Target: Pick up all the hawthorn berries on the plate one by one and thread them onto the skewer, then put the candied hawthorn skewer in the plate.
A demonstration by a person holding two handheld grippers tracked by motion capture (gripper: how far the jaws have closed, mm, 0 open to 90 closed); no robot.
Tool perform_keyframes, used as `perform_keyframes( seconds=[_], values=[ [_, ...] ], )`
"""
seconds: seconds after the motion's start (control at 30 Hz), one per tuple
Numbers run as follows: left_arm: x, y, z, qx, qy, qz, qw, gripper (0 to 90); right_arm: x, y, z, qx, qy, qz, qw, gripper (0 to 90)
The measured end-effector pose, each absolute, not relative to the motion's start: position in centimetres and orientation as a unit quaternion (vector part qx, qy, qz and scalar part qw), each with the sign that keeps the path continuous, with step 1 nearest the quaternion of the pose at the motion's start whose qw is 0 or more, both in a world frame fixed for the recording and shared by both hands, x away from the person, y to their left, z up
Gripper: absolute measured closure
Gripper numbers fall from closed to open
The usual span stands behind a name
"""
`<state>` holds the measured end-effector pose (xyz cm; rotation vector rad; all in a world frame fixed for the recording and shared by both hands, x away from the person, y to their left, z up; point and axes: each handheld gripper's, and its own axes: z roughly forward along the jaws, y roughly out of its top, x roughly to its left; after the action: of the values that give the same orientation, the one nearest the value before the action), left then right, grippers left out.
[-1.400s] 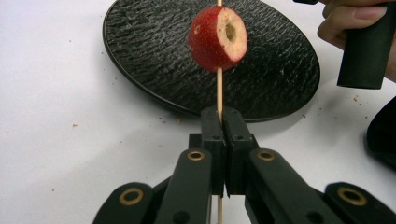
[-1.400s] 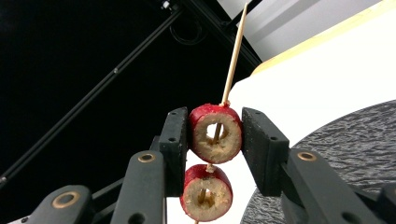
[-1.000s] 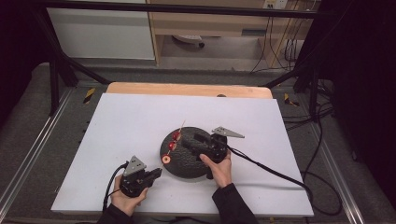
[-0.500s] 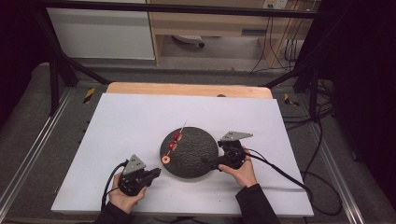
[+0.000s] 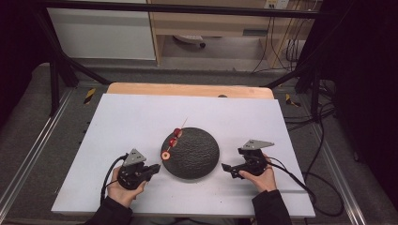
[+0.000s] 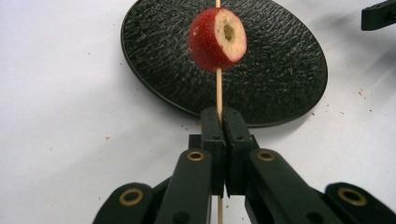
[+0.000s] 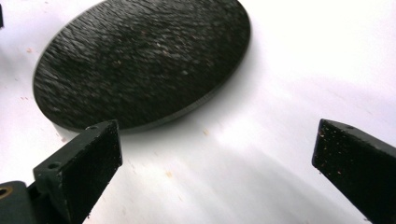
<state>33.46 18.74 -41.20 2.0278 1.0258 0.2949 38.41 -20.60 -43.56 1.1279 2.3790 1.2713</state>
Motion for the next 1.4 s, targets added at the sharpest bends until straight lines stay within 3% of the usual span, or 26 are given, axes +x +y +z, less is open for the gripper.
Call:
perform_keyframes(
  seconds=[0.9, 1.4],
  values=[
    [35.9, 15.0, -42.0, 0.844, 0.418, 0.073, 0.327, 88.5, 36.6, -24.2, -44.6, 0.4, 0.803, 0.426, 0.118, 3.4],
    [37.1, 13.3, -41.0, 0.849, 0.435, 0.082, 0.29, 88.4, 36.5, -24.5, -44.7, 0.399, 0.802, 0.428, 0.115, 3.7]
  ],
)
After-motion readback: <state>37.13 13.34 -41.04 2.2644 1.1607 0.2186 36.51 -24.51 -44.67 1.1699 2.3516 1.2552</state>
